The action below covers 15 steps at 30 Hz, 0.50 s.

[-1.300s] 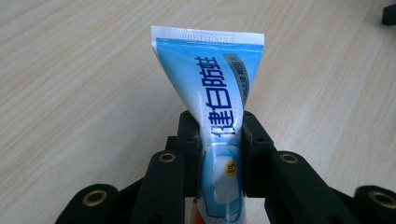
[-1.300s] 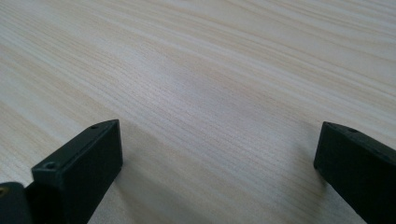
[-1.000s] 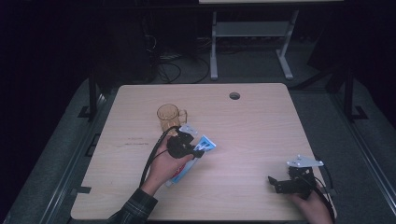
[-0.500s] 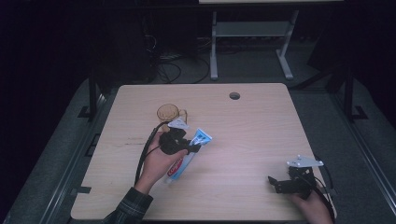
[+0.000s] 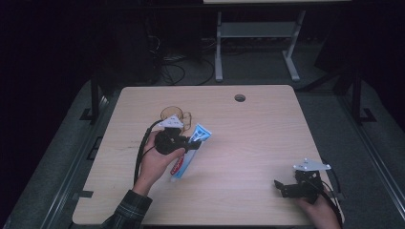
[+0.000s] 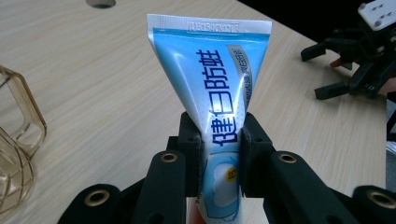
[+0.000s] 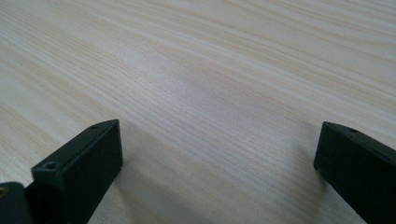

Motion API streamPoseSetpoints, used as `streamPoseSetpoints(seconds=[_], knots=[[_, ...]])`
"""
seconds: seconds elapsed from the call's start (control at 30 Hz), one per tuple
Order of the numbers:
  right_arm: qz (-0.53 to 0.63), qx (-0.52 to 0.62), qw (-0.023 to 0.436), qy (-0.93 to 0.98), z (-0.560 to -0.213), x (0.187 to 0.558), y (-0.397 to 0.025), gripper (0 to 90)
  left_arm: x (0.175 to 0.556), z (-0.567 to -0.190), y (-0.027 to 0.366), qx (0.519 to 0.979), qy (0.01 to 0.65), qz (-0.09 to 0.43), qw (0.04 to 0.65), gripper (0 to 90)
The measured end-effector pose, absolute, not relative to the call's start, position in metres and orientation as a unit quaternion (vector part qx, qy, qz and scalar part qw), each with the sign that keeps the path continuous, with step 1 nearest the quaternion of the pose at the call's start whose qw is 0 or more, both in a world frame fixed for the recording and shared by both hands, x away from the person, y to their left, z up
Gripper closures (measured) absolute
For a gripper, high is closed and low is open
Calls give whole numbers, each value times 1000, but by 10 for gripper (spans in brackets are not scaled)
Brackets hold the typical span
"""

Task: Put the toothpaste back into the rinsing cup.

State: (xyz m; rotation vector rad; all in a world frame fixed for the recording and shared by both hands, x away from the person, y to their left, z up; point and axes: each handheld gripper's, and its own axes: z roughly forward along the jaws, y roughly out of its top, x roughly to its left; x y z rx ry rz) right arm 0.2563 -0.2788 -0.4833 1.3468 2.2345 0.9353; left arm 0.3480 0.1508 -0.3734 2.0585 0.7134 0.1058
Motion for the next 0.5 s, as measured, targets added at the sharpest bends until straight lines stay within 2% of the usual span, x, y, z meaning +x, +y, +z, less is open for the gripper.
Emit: streamPoseSetpoints(seconds=[0.5], knots=[[332, 478, 184, 792, -483, 256, -279, 5, 353, -364, 163, 824, 278, 47, 491, 744]])
